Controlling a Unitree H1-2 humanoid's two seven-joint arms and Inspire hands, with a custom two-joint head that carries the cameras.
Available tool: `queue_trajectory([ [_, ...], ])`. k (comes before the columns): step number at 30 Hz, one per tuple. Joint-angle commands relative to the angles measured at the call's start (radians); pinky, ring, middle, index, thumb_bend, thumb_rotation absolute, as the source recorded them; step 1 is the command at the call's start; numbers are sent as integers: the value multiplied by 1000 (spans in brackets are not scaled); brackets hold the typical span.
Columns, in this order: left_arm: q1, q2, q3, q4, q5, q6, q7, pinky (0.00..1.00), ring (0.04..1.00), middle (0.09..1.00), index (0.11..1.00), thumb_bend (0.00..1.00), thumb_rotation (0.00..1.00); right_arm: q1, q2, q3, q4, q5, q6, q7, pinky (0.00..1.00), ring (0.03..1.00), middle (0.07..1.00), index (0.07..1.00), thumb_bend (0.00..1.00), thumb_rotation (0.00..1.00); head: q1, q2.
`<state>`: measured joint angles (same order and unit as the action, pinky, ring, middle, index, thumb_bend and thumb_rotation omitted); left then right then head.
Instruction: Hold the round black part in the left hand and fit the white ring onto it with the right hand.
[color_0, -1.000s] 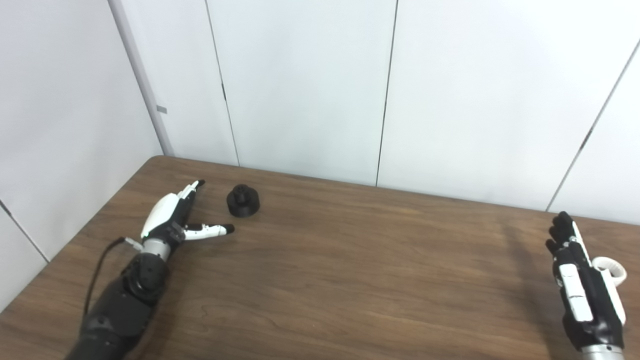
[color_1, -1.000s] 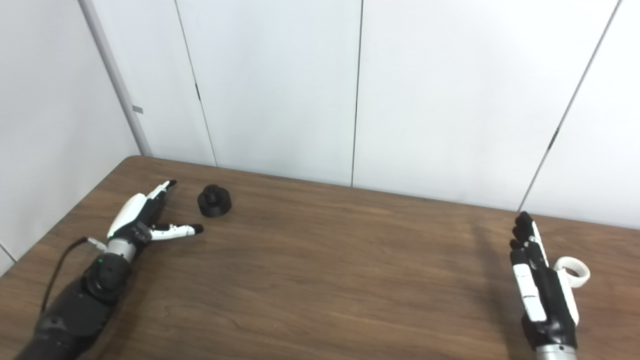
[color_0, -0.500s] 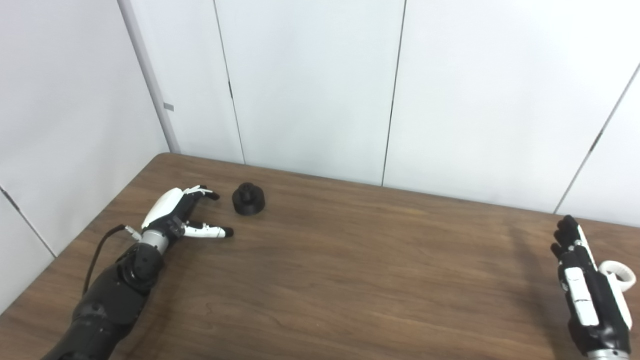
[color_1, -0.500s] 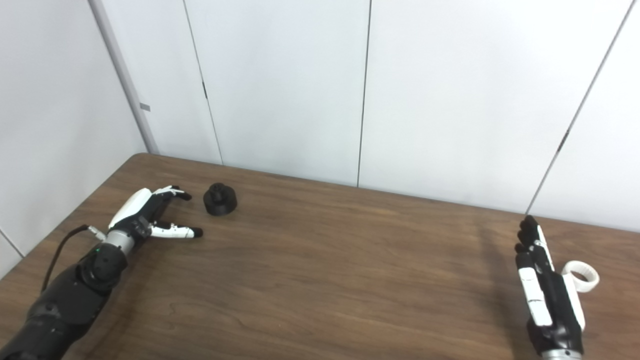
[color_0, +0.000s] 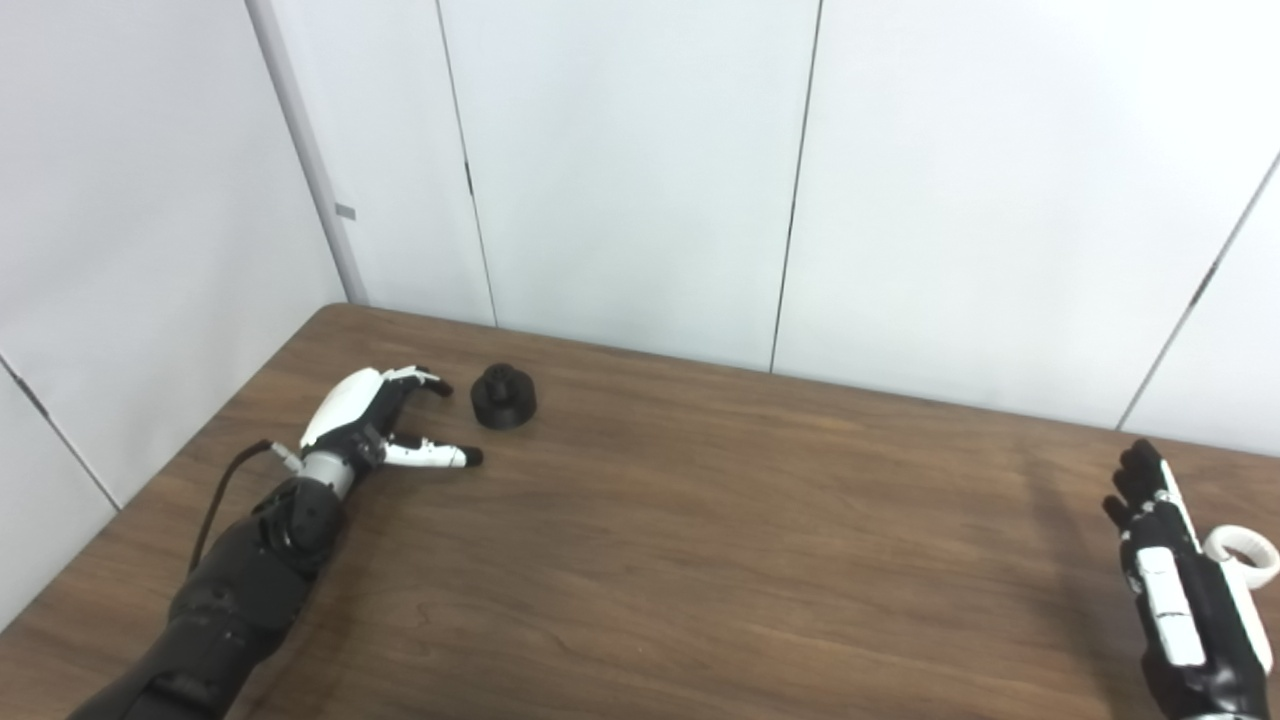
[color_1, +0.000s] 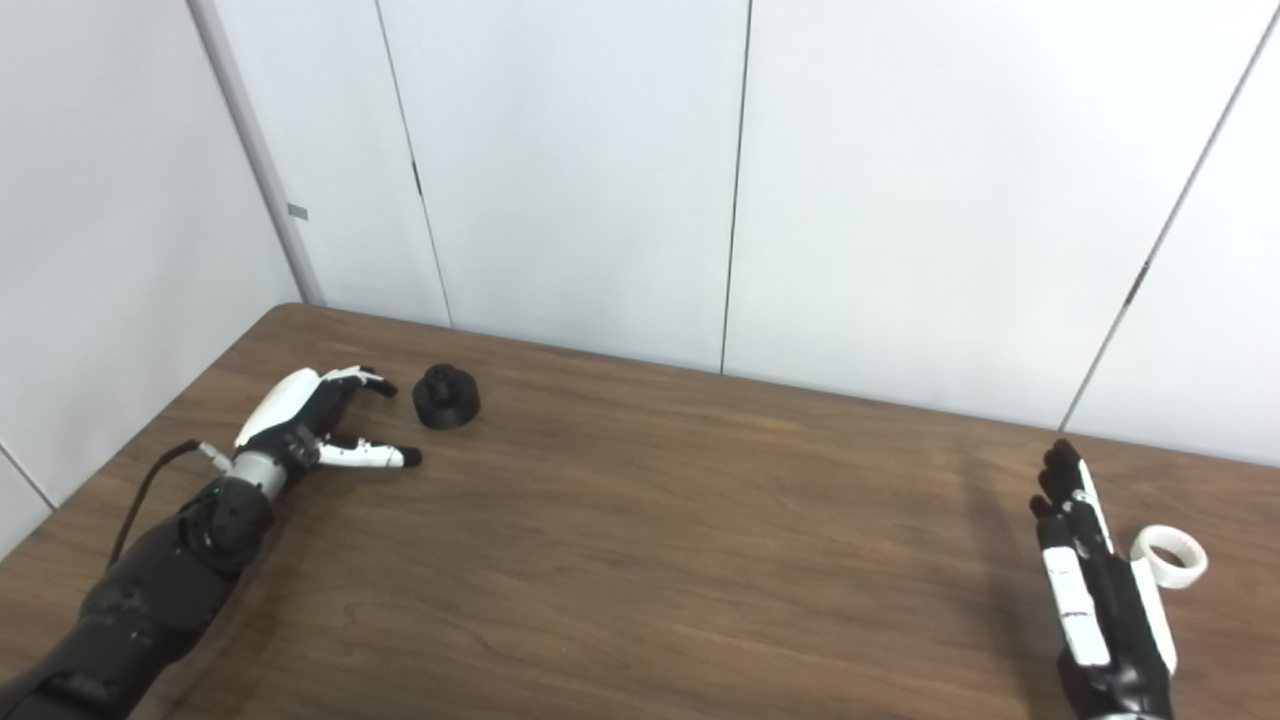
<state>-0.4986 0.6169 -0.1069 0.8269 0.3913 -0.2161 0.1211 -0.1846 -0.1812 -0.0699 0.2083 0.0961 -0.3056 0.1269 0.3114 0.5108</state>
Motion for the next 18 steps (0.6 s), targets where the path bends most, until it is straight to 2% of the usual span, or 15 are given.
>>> queue_trajectory([
  [1, -53, 2, -20, 21, 23, -20, 4, 1000, 970, 924, 762, 999, 314, 86, 22, 7, 40, 2, 8, -2, 988, 1000, 1000, 1000, 384, 882, 0, 2],
  [11, -119, -13, -86, 108, 34, -38, 11, 1000, 968, 922, 759, 1000, 349, 104, 28, 7, 0, -9, 25, -8, 991, 1000, 1000, 1000, 383, 889, -10, 12],
  [18, -141, -23, -106, 131, 30, -39, 7, 1000, 970, 921, 756, 997, 319, 106, 38, 6, -7, -11, 35, -15, 981, 1000, 1000, 1000, 400, 882, -16, 16],
])
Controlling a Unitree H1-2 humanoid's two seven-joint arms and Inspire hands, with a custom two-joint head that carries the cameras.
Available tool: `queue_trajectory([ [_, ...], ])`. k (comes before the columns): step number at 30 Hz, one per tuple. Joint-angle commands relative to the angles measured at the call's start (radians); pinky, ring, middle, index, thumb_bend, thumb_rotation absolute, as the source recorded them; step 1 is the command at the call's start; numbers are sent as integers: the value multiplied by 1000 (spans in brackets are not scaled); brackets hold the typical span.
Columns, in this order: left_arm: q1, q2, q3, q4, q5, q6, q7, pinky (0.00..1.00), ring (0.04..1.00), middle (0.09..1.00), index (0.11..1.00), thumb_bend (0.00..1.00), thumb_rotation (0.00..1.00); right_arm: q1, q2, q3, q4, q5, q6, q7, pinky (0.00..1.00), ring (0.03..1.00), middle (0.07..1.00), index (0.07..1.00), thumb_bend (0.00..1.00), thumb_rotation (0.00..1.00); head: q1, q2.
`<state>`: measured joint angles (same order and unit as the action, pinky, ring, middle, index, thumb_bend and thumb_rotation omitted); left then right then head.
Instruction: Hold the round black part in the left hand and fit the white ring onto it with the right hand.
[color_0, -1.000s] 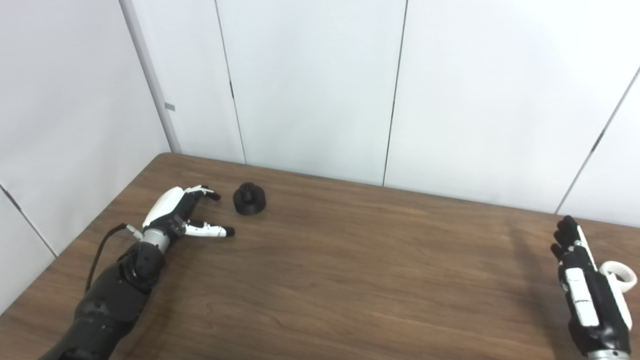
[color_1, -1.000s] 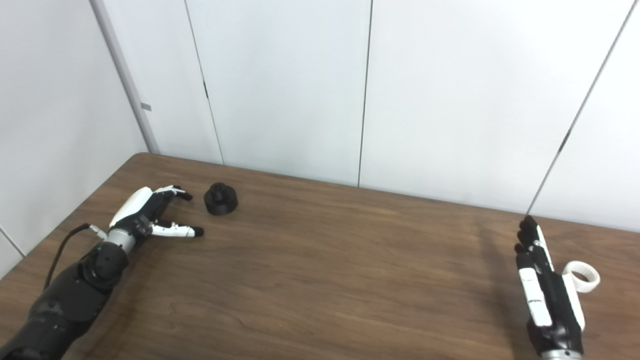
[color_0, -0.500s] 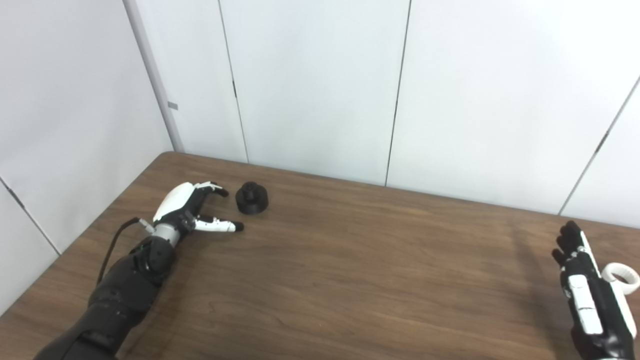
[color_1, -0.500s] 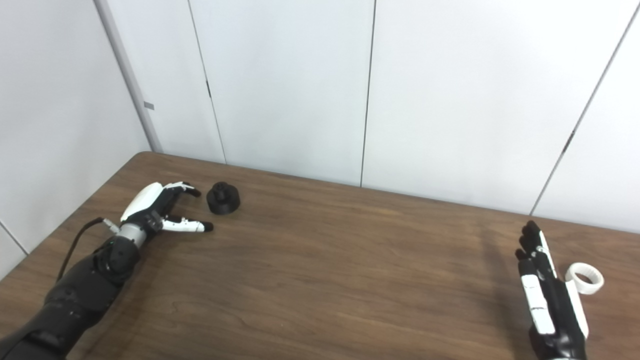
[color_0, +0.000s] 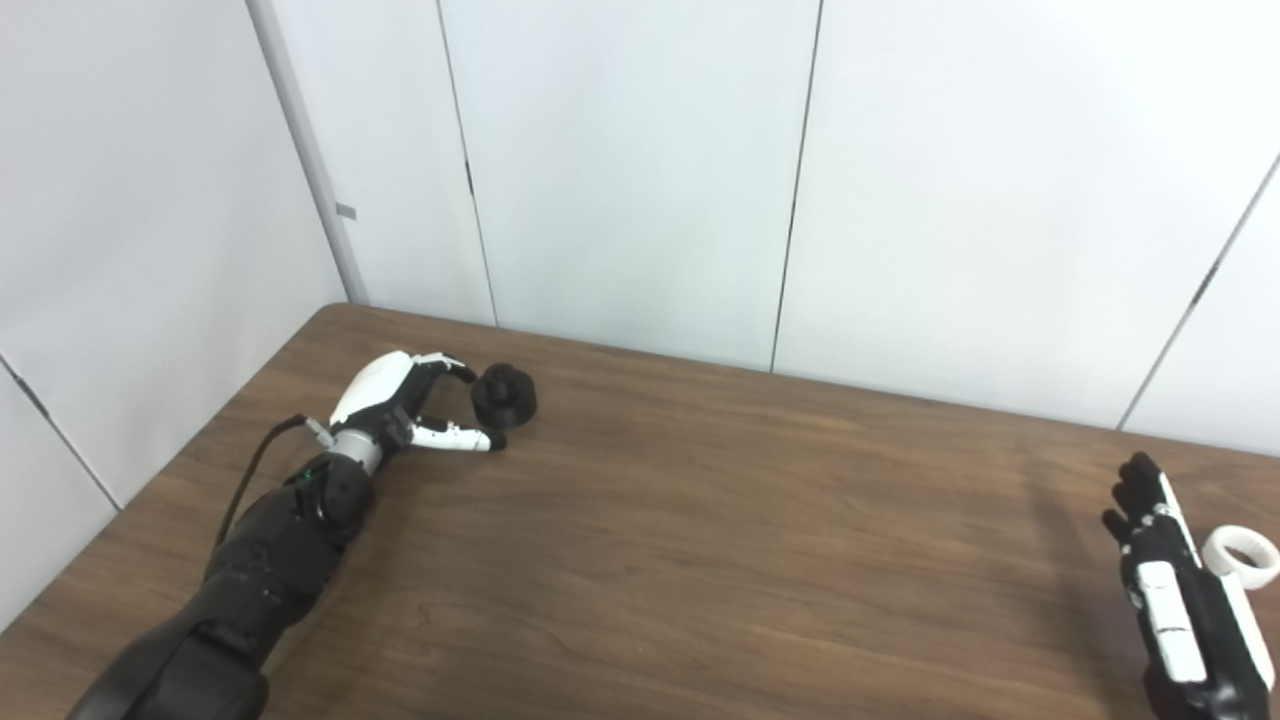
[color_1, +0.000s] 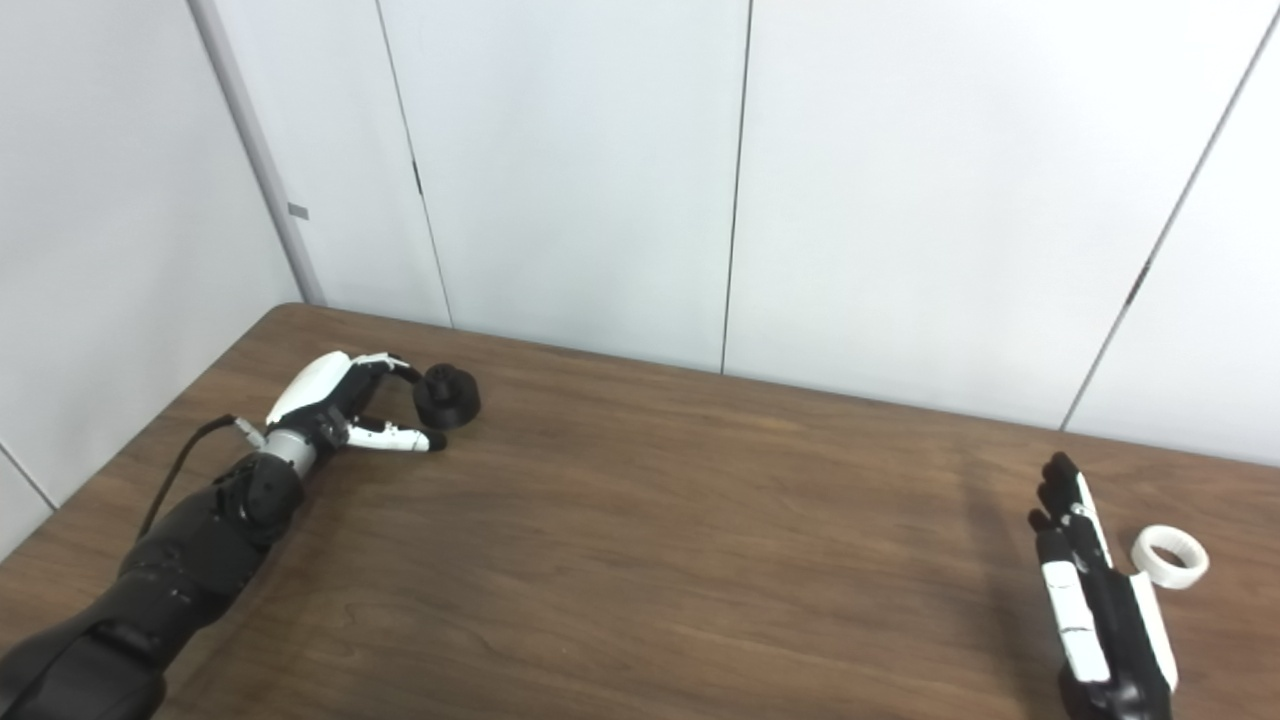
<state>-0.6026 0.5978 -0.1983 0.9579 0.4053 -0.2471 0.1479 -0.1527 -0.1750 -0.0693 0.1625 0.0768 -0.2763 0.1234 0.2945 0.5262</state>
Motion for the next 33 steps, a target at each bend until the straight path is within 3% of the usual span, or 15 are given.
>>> queue_trajectory([
  [1, -39, -5, -16, -1, 15, -6, -22, 1000, 972, 923, 758, 993, 317, 73, 33, 5, 39, 10, 5, -11, 977, 1000, 1000, 1000, 399, 878, 1, 1],
  [16, -67, -15, -41, 31, 10, -33, -18, 1000, 971, 911, 743, 987, 301, 74, 46, 9, 28, -3, 13, -17, 981, 1000, 1000, 1000, 390, 864, -13, 0],
  [33, -69, -8, -51, 3, 14, -14, -35, 1000, 963, 892, 716, 951, 271, 67, 42, 7, 41, -23, 2, -22, 978, 1000, 998, 1000, 390, 883, -1, -1],
])
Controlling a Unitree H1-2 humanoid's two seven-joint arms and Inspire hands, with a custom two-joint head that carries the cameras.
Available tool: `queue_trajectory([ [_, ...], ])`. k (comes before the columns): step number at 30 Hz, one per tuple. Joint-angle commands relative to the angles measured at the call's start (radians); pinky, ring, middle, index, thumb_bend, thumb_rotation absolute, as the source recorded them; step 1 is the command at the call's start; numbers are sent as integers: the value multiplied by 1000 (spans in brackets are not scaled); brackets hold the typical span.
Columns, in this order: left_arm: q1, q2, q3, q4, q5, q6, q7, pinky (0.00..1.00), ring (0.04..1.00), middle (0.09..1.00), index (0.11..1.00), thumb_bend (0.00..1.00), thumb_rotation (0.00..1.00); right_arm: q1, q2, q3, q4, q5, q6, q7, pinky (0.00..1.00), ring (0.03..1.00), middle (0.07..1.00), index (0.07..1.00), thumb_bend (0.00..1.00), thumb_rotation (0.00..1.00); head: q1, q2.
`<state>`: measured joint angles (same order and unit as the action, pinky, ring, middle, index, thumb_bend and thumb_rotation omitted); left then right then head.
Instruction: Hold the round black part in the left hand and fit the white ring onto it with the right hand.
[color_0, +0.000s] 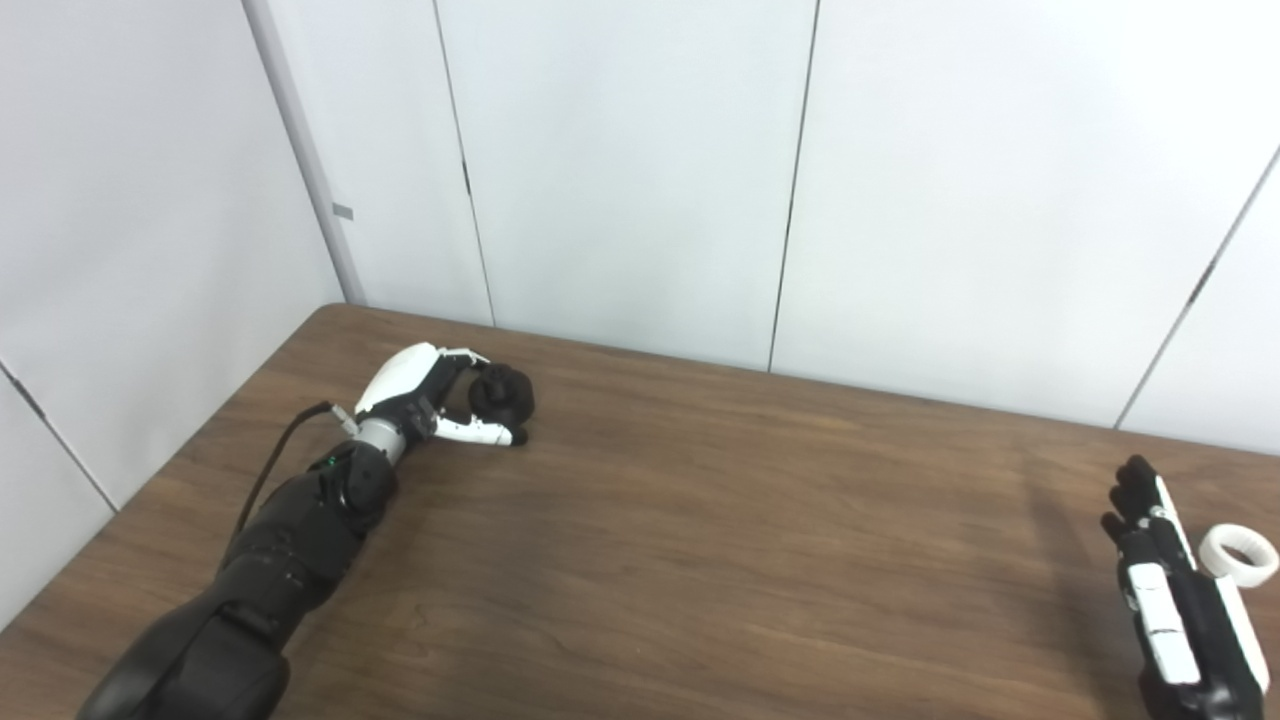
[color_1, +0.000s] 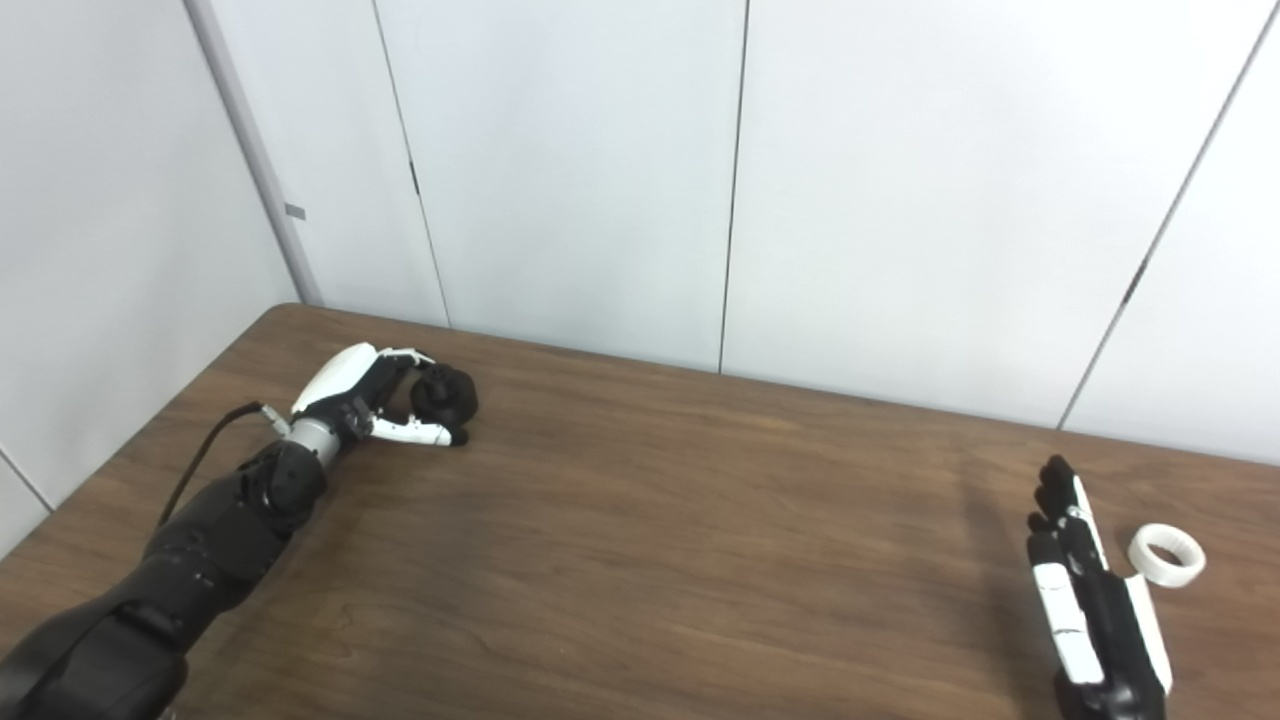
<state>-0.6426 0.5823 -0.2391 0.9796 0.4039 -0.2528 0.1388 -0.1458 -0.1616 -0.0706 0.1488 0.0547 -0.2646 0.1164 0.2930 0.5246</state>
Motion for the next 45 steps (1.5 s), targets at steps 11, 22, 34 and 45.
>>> queue_trajectory([
  [11, -31, 11, -5, -27, 15, -2, -35, 1000, 956, 879, 692, 939, 267, 56, 23, 0, 61, 25, -4, -4, 968, 1000, 994, 1000, 412, 887, 30, 7],
  [22, -35, 10, -12, -21, 21, -16, -24, 1000, 954, 859, 659, 928, 243, 51, 14, -2, 66, 28, -1, -5, 978, 1000, 997, 1000, 386, 902, 41, 3],
  [34, -27, 22, -12, -29, 25, -8, -26, 1000, 943, 863, 666, 936, 267, 55, 16, -1, 57, 18, 0, -10, 968, 1000, 995, 1000, 374, 902, 33, 9],
  [45, -28, 28, -10, -24, 23, -9, -29, 1000, 949, 861, 673, 954, 282, 55, 16, 2, 59, 23, -1, -5, 972, 1000, 996, 1000, 380, 900, 26, 12],
])
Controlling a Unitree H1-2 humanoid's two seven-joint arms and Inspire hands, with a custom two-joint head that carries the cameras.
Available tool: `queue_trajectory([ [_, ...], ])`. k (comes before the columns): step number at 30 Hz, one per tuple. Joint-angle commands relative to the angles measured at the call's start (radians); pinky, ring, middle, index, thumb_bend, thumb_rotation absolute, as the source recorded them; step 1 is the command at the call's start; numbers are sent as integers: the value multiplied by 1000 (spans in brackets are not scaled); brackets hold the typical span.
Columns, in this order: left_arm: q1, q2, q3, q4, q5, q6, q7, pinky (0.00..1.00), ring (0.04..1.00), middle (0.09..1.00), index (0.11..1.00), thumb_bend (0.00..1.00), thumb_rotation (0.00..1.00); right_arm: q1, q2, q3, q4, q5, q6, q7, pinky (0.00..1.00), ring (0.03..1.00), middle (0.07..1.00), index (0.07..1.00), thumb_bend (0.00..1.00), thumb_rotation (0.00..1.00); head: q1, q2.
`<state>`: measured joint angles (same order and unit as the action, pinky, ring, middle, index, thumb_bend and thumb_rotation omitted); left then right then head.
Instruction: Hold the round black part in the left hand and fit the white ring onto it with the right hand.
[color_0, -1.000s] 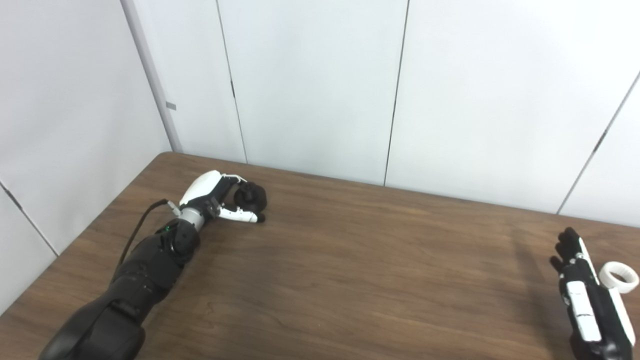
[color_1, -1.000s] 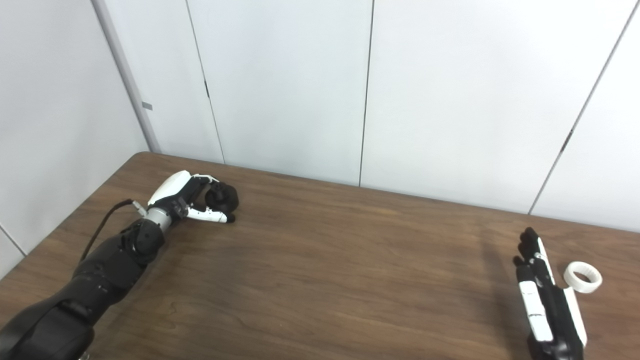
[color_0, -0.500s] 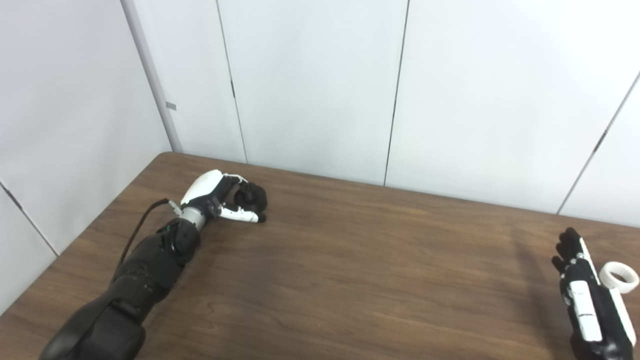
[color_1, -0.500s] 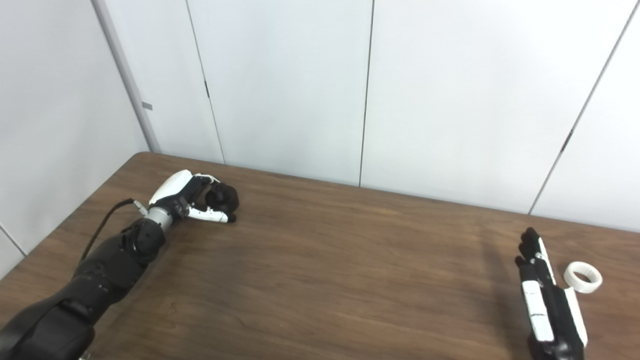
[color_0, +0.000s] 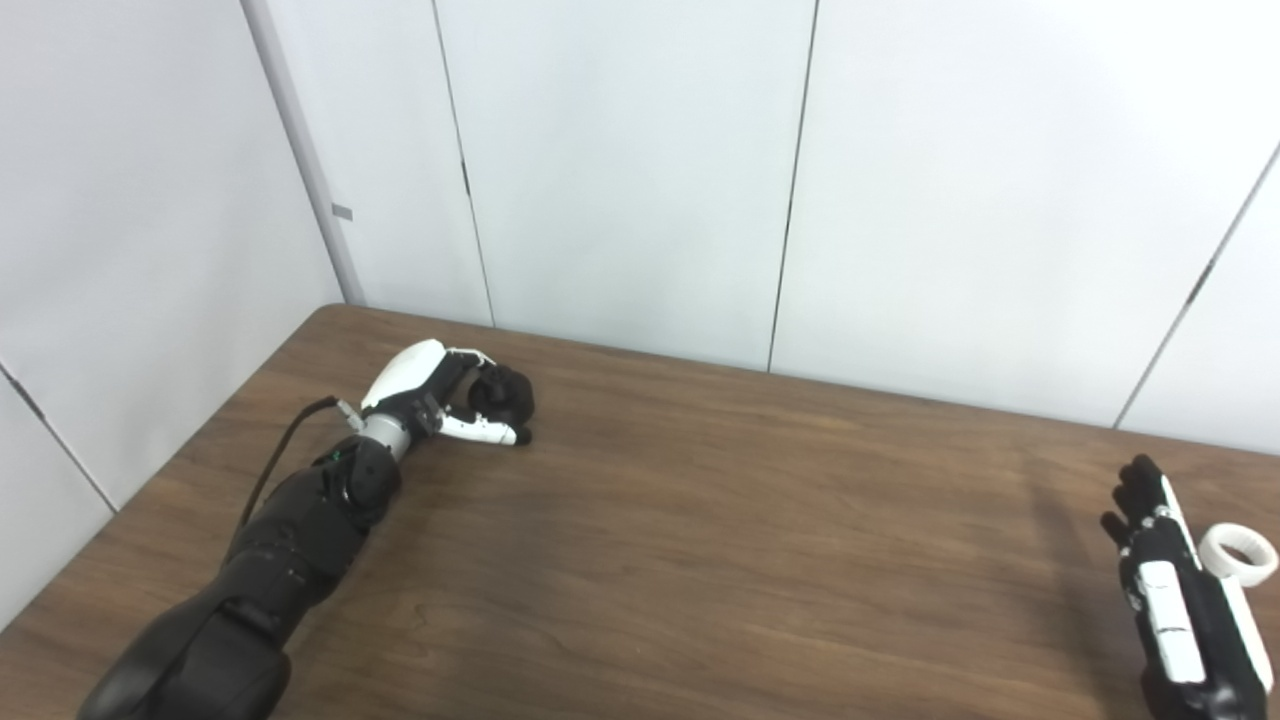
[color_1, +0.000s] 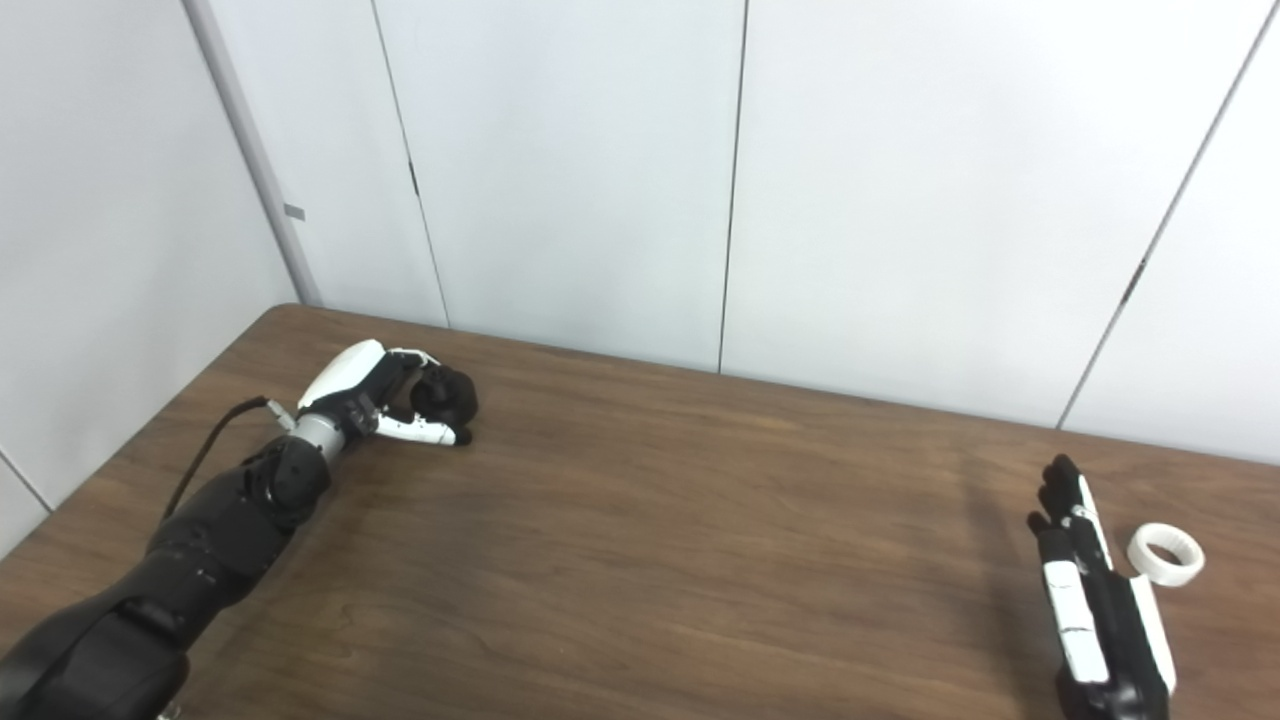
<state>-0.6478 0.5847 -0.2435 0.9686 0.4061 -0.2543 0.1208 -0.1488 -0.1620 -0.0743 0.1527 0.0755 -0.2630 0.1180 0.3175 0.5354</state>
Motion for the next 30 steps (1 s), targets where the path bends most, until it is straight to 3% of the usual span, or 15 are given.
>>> queue_trajectory([
  [1, -23, 26, -7, -12, 22, -8, -10, 1000, 948, 861, 673, 951, 278, 58, 16, 6, 54, 2, -3, -5, 971, 1000, 996, 1000, 386, 903, 1, 1],
  [14, -3, 36, 9, -32, 11, 5, -14, 1000, 942, 857, 673, 914, 216, 58, 14, 4, 54, 8, -5, -3, 971, 1000, 998, 1000, 399, 885, 3, 5],
  [30, 11, 40, 18, -55, 18, 23, -21, 1000, 946, 854, 679, 914, 228, 54, 10, 5, 61, 19, -6, 6, 984, 1000, 1000, 1000, 394, 892, 8, 5],
])
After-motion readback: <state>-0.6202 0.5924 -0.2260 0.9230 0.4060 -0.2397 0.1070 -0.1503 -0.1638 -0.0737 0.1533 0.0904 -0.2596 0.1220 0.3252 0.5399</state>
